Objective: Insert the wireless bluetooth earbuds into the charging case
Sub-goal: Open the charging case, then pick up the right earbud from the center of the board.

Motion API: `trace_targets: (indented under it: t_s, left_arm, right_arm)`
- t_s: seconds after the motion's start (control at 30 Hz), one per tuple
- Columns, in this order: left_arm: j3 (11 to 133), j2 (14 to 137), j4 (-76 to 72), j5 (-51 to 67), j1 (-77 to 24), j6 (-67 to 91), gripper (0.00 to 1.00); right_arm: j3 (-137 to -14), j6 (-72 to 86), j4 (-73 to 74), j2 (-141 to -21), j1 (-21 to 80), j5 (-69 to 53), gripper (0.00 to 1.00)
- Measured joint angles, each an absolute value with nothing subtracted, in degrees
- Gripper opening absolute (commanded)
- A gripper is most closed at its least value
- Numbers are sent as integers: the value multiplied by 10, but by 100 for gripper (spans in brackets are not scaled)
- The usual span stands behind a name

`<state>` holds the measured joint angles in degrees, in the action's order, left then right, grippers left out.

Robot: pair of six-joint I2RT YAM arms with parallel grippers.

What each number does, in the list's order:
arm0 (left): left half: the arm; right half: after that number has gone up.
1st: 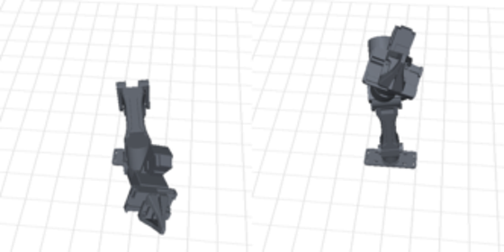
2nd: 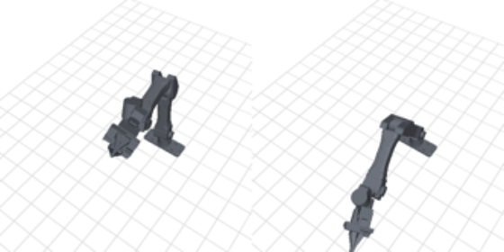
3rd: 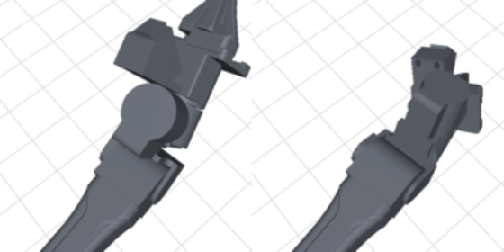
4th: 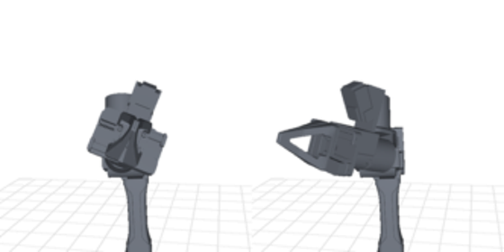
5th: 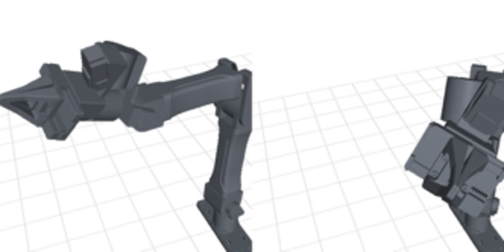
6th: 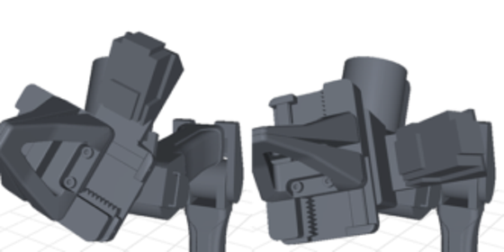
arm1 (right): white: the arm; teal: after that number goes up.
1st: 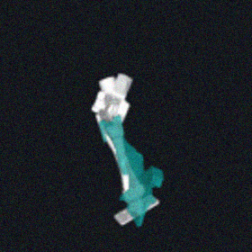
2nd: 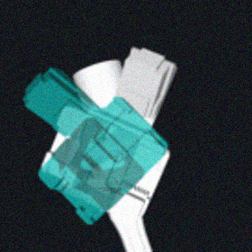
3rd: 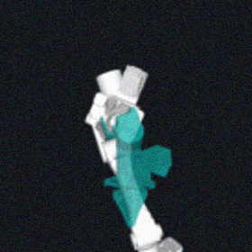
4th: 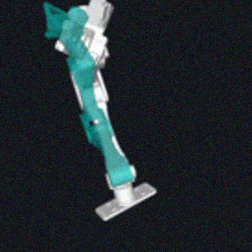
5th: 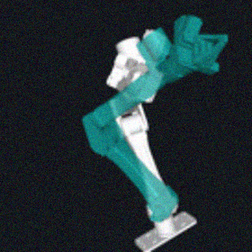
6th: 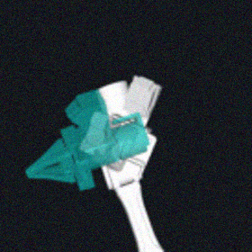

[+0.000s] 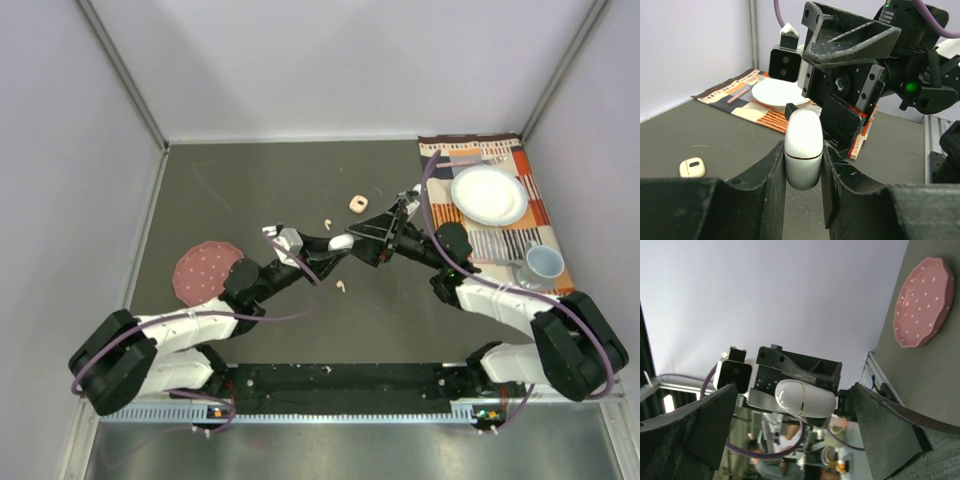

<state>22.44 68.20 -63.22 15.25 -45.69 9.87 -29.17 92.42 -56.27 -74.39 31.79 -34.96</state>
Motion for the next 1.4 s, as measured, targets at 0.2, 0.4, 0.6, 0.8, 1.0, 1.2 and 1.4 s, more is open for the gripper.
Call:
trace_targets:
  t_s: [0.2,0.4,0.6,0.8,1.0,1.2,1.4]
  left_arm:
    - [201,609,-628,195,-456,90,0]
    - [180,553,-631,238,-450,81,0]
    - [119,566,-692,256,-449,59,0]
    - [107,609,-718,278,-448,60,0]
    - [107,646,-729,291,-446,72,0]
    - [107,653,-731,292,-446,76,0]
    - [107,653,-733,294,-446,76,0]
  right_arm:
    - [-350,708,-300,-629,327,-308,99]
    - [-446,470,-72,-514,338,-223,99]
    - [-463,352,23,-498,354,-230,99]
    - [-467,289,98,-517,385,-242,99]
    - [-486,259,116,-538,405,-252,99]
    - [-489,251,122,-559,422,-254,99]
    - [-489,250,127,-575,436,-250,99]
